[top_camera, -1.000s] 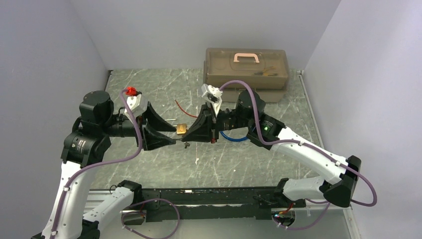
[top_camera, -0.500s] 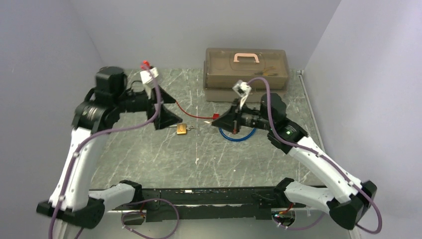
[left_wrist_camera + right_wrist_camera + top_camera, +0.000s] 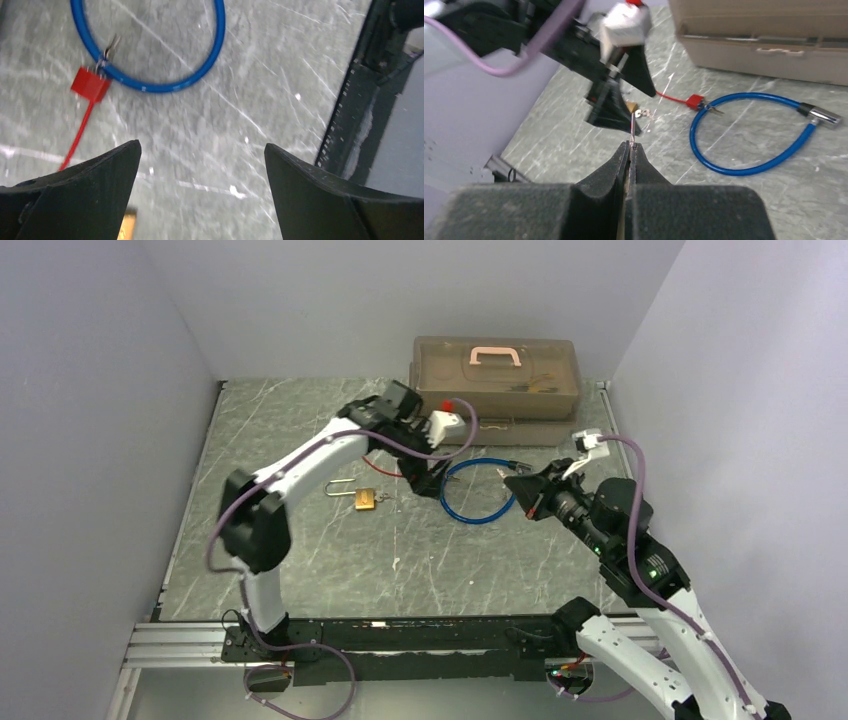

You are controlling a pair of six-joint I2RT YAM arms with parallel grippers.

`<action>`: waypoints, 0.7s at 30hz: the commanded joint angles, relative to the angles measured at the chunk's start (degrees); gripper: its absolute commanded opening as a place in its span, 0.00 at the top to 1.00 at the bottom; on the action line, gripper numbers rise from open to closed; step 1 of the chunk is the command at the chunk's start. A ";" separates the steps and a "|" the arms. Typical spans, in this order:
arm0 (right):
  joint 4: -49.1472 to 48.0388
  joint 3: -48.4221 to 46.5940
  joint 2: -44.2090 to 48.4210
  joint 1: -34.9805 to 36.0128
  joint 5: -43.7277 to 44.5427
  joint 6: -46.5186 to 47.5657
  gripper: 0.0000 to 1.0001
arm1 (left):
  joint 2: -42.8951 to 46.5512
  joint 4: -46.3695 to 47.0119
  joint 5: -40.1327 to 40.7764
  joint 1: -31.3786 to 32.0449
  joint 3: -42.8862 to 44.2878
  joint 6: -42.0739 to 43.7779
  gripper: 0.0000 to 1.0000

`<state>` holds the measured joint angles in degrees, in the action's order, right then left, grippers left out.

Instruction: Unlock with the key

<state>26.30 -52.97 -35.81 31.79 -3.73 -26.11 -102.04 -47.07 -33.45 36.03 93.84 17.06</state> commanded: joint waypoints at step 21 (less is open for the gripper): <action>-4.80 -2.80 5.86 -0.26 10.24 -1.32 1.00 | -26.02 20.99 24.81 13.78 8.67 16.27 0.12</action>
<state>25.30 -54.81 -30.50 31.64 7.55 -26.85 -127.09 -30.89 -14.92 50.43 103.04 30.02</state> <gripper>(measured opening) 0.016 0.935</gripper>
